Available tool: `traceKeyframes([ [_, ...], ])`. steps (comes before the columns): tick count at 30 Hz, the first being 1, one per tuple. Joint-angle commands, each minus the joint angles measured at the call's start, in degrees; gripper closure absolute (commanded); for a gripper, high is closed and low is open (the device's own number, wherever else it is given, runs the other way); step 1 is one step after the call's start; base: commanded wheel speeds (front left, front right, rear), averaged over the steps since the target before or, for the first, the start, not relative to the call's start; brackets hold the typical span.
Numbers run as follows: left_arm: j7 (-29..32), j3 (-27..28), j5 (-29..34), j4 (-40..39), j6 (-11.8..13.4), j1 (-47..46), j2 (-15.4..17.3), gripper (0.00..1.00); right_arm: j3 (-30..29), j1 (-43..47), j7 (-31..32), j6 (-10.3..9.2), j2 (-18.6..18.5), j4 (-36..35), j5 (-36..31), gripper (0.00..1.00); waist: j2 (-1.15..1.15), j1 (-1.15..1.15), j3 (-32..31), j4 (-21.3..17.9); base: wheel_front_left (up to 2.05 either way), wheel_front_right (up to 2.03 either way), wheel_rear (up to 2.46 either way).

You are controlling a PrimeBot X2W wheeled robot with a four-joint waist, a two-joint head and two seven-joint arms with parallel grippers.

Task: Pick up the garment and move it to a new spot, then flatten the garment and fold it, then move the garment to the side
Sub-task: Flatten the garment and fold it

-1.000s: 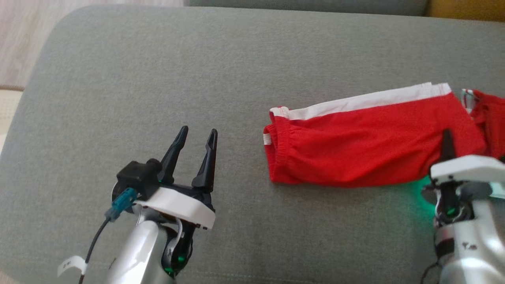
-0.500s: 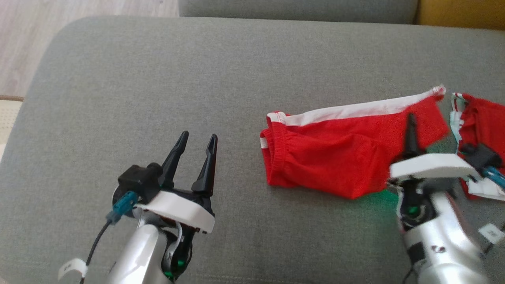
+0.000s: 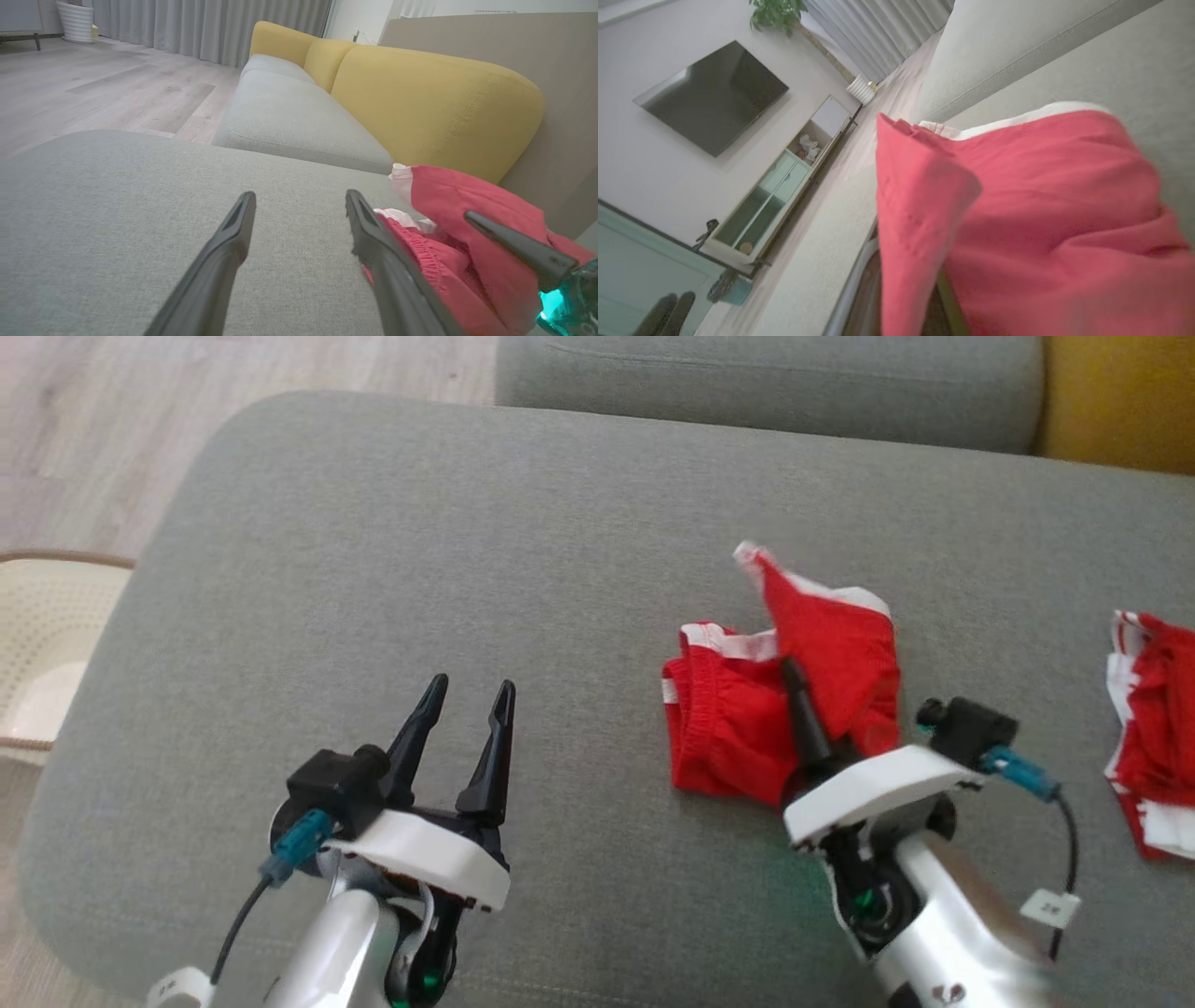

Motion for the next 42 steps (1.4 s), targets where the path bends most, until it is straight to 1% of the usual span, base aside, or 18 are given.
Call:
traceKeyframes([
  [1, -0.71, 1.65, 0.35, -1.67, 0.09, -0.99, 0.18, 0.0, 2.09, -1.03, -0.09, -0.05, 0.31, -1.62, -0.91, 1.0, 0.0, 0.0, -0.36, 1.01, 0.0, 0.0, 0.0],
  [6, -0.71, 1.62, 0.43, -1.35, 0.1, -0.51, 0.18, 0.0, 5.16, -0.76, -0.19, -0.05, 0.31, -1.02, -0.04, 1.0, 0.0, 0.0, -0.74, 2.74, 0.0, 0.0, 0.0],
  [7, -0.71, 1.6, 0.4, -1.32, 0.11, -0.44, 0.18, 0.0, 5.66, -0.9, -0.21, -0.05, 0.31, -0.33, -0.36, 0.76, 0.0, 0.0, -0.77, 3.02, 0.0, 0.0, 0.0],
  [8, -0.71, 1.52, 0.36, -1.31, 0.1, -0.4, 0.18, 0.0, 6.15, -1.06, -0.23, -0.05, 0.31, 0.39, -0.77, 0.0, 0.0, 0.0, -0.77, 3.3, 0.0, 0.0, 0.0],
  [12, -0.71, 1.25, 0.18, -1.28, 0.18, -0.26, 0.18, 0.0, 9.12, -1.46, -0.39, -0.05, 0.31, 1.18, -0.99, 0.0, 0.0, 0.0, -0.75, 4.06, 0.0, 0.0, 0.0],
  [16, -0.71, 1.11, 0.02, -1.25, 0.28, -0.18, 0.18, 0.0, 12.1, -1.1, 0.03, -0.05, 0.31, 0.96, 0.16, 0.0, 0.0, 0.0, -0.59, 4.5, 0.0, 0.0, 0.0],
  [21, -0.71, 1.08, -0.17, -1.44, 0.44, -0.13, 0.18, 0.0, 14.34, -1.06, 3.24, -0.05, 0.31, 4.23, 1.42, 0.0, 0.0, 0.0, -0.15, 4.46, 0.0, 0.0, 0.0],
  [24, -0.71, 1.13, -0.34, -1.48, 0.53, -0.48, 0.18, 0.0, 15.51, -1.75, 4.94, -0.05, 0.31, 5.9, 3.05, 0.0, 0.0, 0.0, 0.33, 4.11, 0.0, 0.0, 0.0],
  [27, -0.71, 1.15, -0.43, -1.49, 0.63, -0.73, 0.18, 0.0, 16.32, -2.56, 5.2, -0.05, 0.31, 6.54, 3.56, 0.0, 0.0, 0.0, 0.5, 3.68, 0.0, 0.0, 0.0],
  [30, -0.71, 1.46, -0.41, -1.57, 0.73, -0.93, 0.18, 0.0, 16.41, -4.14, 4.14, -0.05, 0.31, 6.43, 4.46, 0.0, 0.0, 0.0, 0.52, 2.57, 0.0, 0.0, 0.0],
  [33, -0.71, 2.0, -0.23, -1.75, 0.68, -1.02, 0.18, 0.0, 15.71, -5.98, 2.2, -0.05, 0.31, 6.14, 3.85, 0.0, 0.0, 0.0, 0.16, 0.99, 0.0, 0.0, 0.0],
  [37, -0.71, 3.08, -0.31, -2.72, 0.62, -1.0, 0.18, 0.0, 13.46, -8.14, -0.83, -0.05, 0.31, 6.12, -1.36, 0.0, 0.0, 0.0, -0.66, -1.65, 0.0, 0.0, 0.0],
  [40, -0.71, 3.75, -0.31, -3.53, 0.65, -1.09, 0.18, 0.0, 10.44, -9.08, -2.64, -0.05, -0.65, 5.92, -9.36, 0.0, 0.0, 0.0, -1.23, -3.6, 0.0, 0.0, 0.0],
  [42, -0.71, 3.99, -0.35, -4.17, 0.68, -1.2, 0.18, 0.0, 6.67, -8.66, -3.46, -0.05, -1.77, 4.83, -13.98, 0.0, 0.0, 0.0, -1.47, -4.73, 0.0, 0.0, 0.0],
])
